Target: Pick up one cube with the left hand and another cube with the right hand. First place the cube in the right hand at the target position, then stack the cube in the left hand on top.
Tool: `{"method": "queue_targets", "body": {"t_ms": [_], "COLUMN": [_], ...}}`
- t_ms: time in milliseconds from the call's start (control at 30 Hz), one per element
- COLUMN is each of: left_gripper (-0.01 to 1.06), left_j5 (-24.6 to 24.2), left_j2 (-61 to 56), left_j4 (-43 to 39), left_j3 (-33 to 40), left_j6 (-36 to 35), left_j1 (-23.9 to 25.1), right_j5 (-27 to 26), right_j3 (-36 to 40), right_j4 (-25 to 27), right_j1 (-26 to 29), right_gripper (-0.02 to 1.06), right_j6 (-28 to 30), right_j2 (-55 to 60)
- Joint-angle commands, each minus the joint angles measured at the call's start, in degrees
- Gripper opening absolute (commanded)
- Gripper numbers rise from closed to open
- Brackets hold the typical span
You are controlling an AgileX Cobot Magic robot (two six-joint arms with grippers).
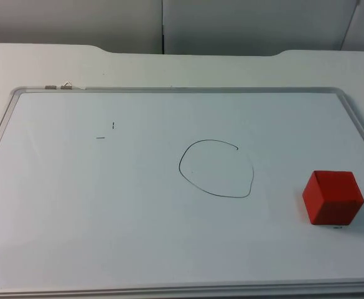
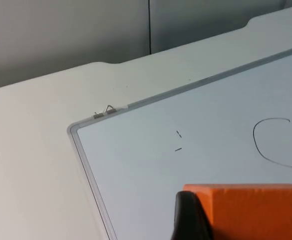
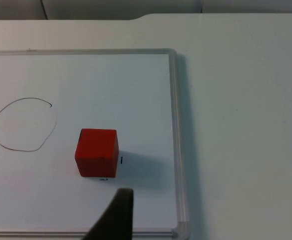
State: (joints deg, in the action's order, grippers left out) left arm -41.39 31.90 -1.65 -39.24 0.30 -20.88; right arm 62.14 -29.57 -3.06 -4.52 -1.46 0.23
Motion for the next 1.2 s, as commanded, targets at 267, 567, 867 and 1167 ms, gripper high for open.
{"method": "queue_targets", "body": {"t_ms": [267, 567, 867, 1167], "left_gripper": [0.0, 0.0, 0.0, 0.0], "left_j5": [6.4, 6.4, 6.5, 6.5], "left_j2": [-4.7, -4.7, -4.7, -4.7], "left_j4": [-0.2, -0.2, -0.1, -0.1], "left_j3": [6.6, 6.6, 6.7, 6.7], "left_j6": [0.1, 0.1, 0.1, 0.1], "left_j1": [-0.4, -0.4, -0.4, -0.4], "right_j5": [-0.5, -2.8, -13.4, -18.9], "right_j3": [0.4, -4.0, -8.5, -13.6], "right_j4": [0.6, 7.6, 14.1, 16.8], "right_j1": [0.3, 0.3, 0.3, 0.0], "right_gripper": [1.0, 1.0, 0.97, 0.96], "right_j6": [1.5, 5.2, 8.0, 7.5], "right_j2": [-0.2, 5.6, 30.6, 61.2]}}
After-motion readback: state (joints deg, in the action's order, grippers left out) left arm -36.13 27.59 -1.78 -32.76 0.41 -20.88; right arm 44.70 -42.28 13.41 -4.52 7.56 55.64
